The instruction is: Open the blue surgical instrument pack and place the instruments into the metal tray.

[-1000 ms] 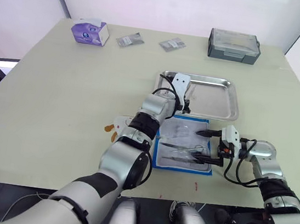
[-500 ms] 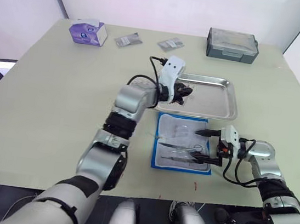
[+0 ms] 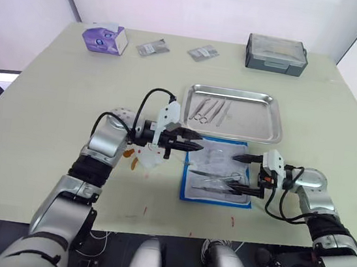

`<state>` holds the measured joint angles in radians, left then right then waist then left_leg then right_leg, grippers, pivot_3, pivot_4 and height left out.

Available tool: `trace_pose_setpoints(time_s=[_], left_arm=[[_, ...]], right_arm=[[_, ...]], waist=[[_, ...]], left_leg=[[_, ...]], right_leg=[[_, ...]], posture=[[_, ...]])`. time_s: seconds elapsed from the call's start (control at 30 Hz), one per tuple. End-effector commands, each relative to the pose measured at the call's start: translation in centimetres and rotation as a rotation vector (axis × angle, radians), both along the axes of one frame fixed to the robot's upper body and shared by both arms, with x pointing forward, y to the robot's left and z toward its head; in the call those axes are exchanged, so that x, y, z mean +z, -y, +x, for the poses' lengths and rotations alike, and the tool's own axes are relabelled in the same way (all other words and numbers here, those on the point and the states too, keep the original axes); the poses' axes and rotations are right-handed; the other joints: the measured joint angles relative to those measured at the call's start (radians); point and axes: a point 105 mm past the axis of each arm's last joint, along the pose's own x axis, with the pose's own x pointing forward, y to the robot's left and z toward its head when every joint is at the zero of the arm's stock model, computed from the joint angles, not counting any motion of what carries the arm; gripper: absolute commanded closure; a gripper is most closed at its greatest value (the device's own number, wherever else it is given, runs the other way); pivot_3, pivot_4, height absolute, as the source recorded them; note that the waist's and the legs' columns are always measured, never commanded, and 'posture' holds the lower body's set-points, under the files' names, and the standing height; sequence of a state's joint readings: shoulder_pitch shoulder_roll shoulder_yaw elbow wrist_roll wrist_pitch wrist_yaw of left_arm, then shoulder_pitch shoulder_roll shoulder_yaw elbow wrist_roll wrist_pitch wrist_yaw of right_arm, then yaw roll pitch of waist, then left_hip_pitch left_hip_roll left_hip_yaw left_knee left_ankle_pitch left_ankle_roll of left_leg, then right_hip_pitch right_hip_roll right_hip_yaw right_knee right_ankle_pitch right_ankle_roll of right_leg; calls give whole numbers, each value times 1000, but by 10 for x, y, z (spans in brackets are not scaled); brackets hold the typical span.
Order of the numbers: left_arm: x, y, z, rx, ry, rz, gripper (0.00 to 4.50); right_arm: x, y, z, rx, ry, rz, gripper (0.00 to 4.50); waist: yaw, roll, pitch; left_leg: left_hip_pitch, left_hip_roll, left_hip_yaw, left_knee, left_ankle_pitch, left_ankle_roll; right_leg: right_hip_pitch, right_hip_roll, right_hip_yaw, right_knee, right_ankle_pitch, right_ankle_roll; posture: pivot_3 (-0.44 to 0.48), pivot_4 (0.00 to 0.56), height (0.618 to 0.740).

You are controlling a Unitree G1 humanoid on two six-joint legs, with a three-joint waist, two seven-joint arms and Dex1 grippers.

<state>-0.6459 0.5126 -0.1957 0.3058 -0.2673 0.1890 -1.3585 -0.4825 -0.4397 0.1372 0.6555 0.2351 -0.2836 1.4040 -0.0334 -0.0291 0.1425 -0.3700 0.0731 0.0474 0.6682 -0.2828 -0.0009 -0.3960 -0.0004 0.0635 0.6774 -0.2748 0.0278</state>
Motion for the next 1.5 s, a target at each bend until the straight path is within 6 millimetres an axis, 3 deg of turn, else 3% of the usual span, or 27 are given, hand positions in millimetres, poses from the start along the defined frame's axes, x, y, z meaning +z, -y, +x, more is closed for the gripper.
trace_pose_setpoints(time_s=[0.03,0.07,0.17,0.2,0.4,0.83,1.5], left_arm=[[5,-5,-4,-36,33,-17,3042],[2,-7,-6,-50,34,-7,3042],[-9,-14,-16,-115,28,38,2152],[-11,-16,-18,-131,29,44,1607],[-21,-17,-22,-177,50,49,38],[-40,-7,-21,-190,73,13,38],[-62,2,-22,-235,63,63,38]], right_arm=[[-36,6,-18,1,-141,-77,0],[-36,7,-18,0,-142,-78,0],[-35,8,-19,0,-144,-81,0],[-35,9,-19,0,-144,-81,0],[-35,10,-21,-1,-147,-81,0],[-21,12,-20,-1,-124,-47,0],[55,17,-27,-47,50,99,0]], waist=[[0,0,0],[0,0,0],[-1,0,0],[-1,0,0],[6,0,0],[20,0,0],[23,9,5]], left_leg=[[0,0,0,0,0,0],[0,0,0,0,0,0],[0,0,0,0,0,0],[0,0,0,0,0,0],[0,0,0,0,0,0],[0,0,0,0,0,1],[-9,0,-1,2,0,1]], right_leg=[[0,0,0,0,0,0],[0,0,0,0,0,0],[0,0,0,0,0,0],[0,0,0,0,0,0],[0,0,0,0,0,0],[0,0,0,0,0,0],[-8,0,0,1,0,0]], posture=[[0,150,731],[0,150,731],[0,150,731],[0,150,731],[0,150,731],[0,150,731],[0,150,731]])
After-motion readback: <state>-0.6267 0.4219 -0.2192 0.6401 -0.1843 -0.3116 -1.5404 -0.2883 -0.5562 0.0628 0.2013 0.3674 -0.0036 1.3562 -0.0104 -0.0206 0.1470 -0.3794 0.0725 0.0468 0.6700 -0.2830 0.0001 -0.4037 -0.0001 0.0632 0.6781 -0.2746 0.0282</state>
